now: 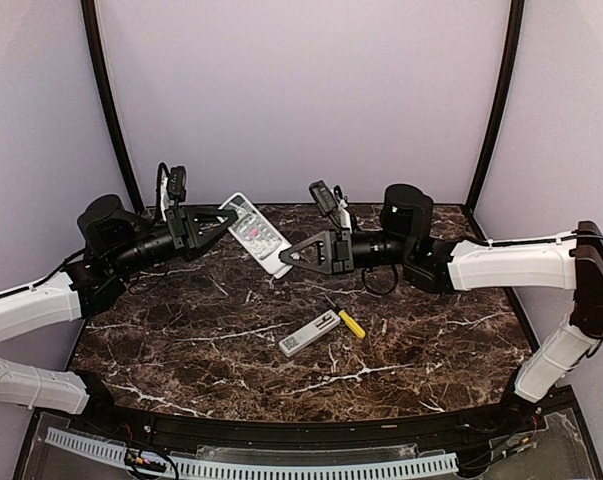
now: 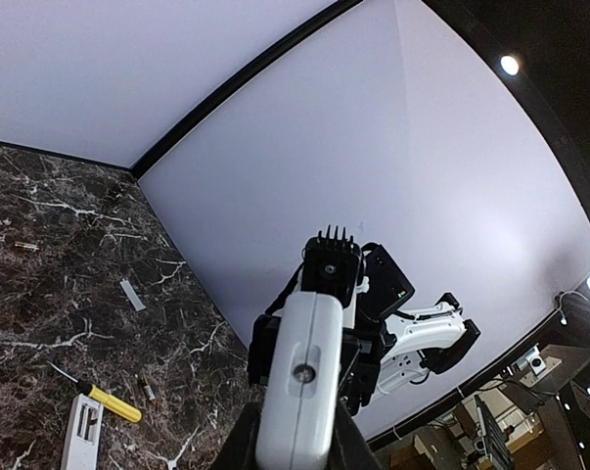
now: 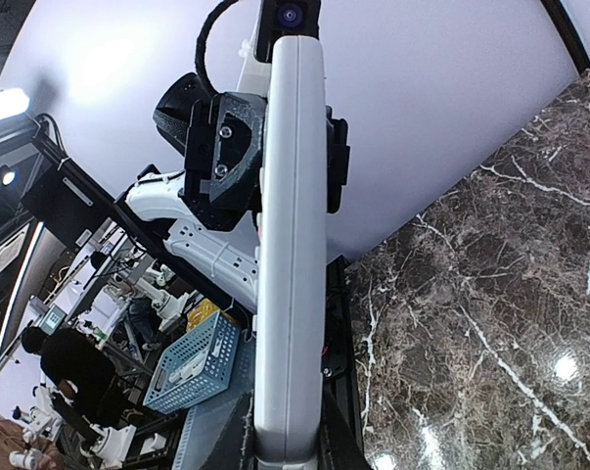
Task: Unload the batteries from the remote control
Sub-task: Remove the battery cover from the remote control.
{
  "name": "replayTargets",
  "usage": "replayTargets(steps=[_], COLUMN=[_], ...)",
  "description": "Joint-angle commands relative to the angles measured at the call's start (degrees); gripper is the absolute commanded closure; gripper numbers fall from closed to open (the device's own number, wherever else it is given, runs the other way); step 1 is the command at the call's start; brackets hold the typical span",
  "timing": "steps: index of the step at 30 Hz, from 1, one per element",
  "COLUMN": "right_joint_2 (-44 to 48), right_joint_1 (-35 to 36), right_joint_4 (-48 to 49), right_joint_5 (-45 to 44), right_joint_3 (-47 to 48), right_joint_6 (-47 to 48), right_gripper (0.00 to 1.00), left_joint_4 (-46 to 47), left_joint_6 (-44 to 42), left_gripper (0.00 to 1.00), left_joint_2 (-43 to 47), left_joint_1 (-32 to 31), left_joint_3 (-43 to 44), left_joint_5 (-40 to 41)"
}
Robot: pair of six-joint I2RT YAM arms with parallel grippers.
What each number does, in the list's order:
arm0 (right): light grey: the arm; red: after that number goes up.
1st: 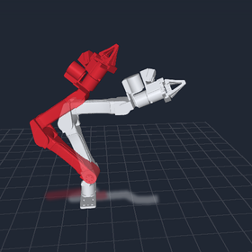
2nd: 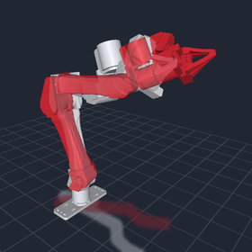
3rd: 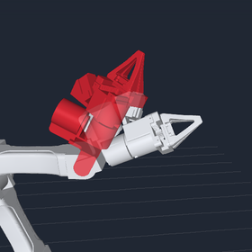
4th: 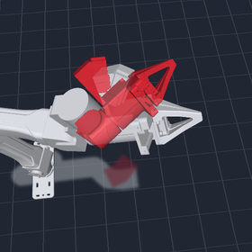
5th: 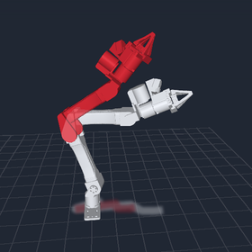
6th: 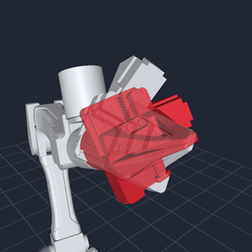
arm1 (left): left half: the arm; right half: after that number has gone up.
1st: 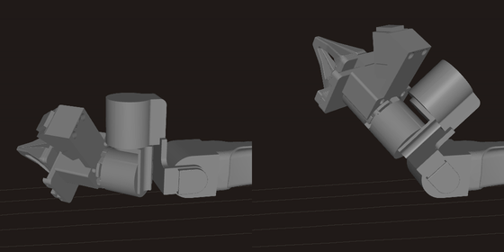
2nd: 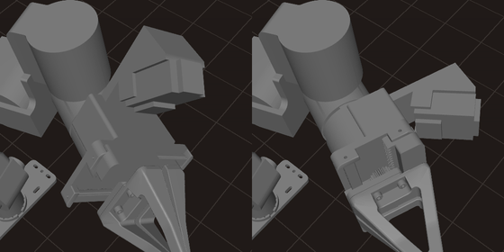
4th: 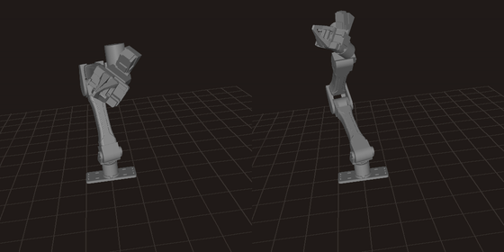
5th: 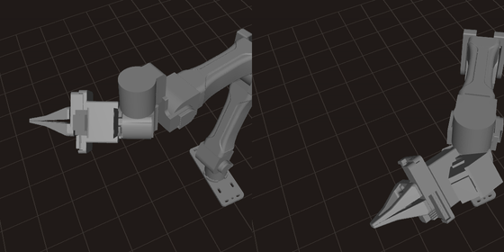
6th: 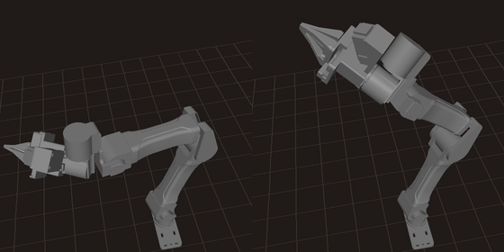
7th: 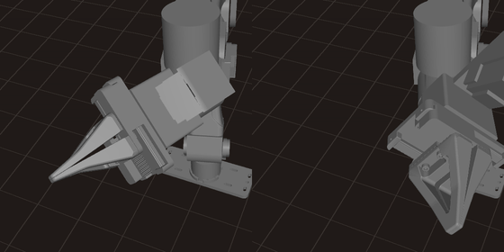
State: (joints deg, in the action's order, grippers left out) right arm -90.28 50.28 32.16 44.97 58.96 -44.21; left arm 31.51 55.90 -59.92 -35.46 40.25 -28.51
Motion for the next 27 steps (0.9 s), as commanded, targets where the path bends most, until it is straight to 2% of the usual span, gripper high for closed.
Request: replayTargets(steps=[1,8,21,27], right_joint_2=[0.41,-1.18,-1.3,-0.72], right_joint_1=[-1.15,-1.15,-1.15,-1.15], right_joint_4=[4.42,5.41,5.37,4.44], right_joint_5=[1.69,3.49,4.29,4.31], right_joint_3=[-1.22,-0.82,-0.9,-1.19], right_joint_6=[-1.91,-4.04,-4.57,-3.95], right_gripper=[1.0,0.96,0.79,0.76], left_joint_4=[1.64,2.31,0.04,-0.93], left_joint_6=[0.53,0.52,-0.67,-0.54], left_gripper=[0.99,1.0,1.0,1.0], left_joint_2=[1.66,1.93,2.99,4.22], left_joint_1=[0.57,0.57,0.57,0.57], left_joint_3=[-0.7,-1.28,-1.37,-2.27], left_joint_5=[0.99,2.05,4.42,6.52])
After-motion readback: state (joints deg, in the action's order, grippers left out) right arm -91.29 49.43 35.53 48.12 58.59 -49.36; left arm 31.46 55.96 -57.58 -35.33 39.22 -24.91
